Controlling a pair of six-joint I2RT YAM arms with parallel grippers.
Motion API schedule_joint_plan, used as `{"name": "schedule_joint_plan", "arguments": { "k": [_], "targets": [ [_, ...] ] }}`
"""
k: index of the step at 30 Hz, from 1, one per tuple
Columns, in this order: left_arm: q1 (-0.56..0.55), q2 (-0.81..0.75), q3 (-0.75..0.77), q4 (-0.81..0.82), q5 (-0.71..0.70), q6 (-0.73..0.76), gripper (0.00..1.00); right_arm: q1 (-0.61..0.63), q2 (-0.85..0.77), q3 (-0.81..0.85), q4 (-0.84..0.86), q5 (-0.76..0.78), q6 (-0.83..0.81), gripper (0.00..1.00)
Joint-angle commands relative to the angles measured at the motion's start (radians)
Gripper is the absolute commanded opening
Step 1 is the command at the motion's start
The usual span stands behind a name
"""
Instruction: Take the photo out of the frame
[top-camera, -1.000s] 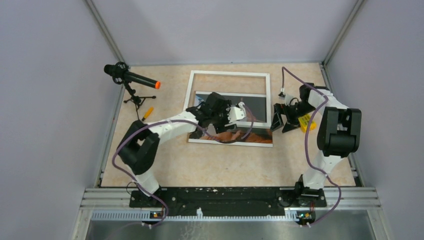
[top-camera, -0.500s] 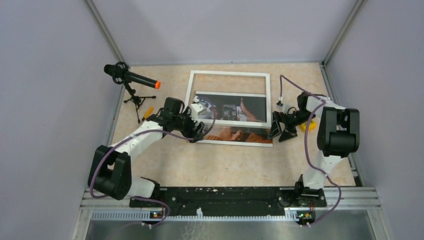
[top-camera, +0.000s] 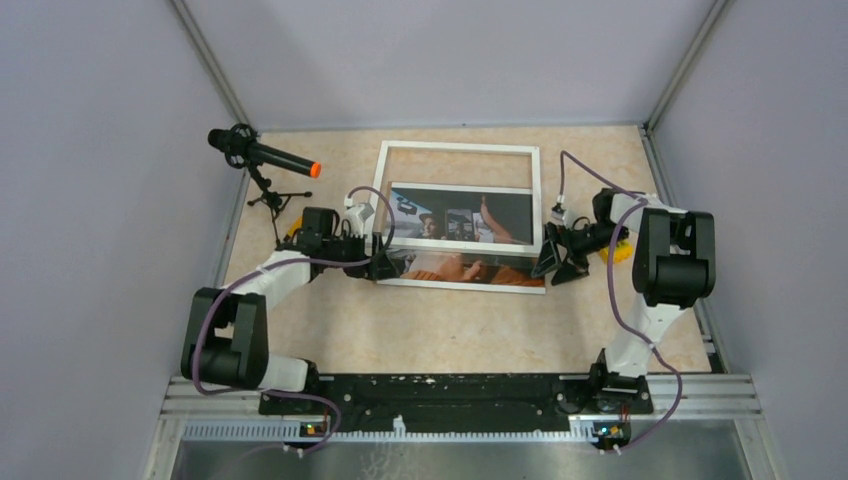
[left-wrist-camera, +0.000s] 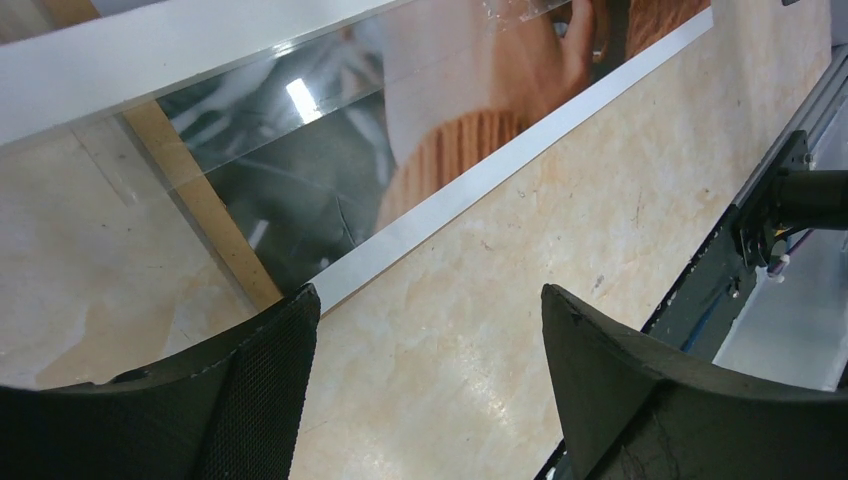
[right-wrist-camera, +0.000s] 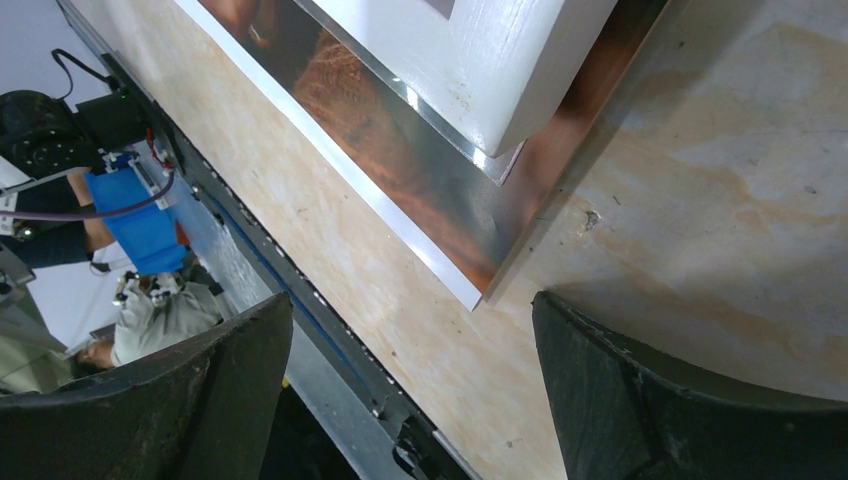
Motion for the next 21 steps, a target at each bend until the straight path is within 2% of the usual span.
{"name": "schedule_joint_plan", "arguments": {
  "k": [1,11,21],
  "targets": [
    [0.005,0.06,0.033,0.053,0.011,-0.046,0.84,-0.013,0.014,-0.01,0.024,-0.022,-0.01,0.88],
    [0.005,0.14,0.07,0.039,-0.086,-0.04,0.84,-0.013,0.041,-0.025,0.049,-0.025,-0.01,0.89],
    [0.0,0.182,0.05,0.065,-0.05,-0.044,0.83,-0.012,0.079,-0.03,0.062,-0.044,-0.008,0.88]
  ]
}}
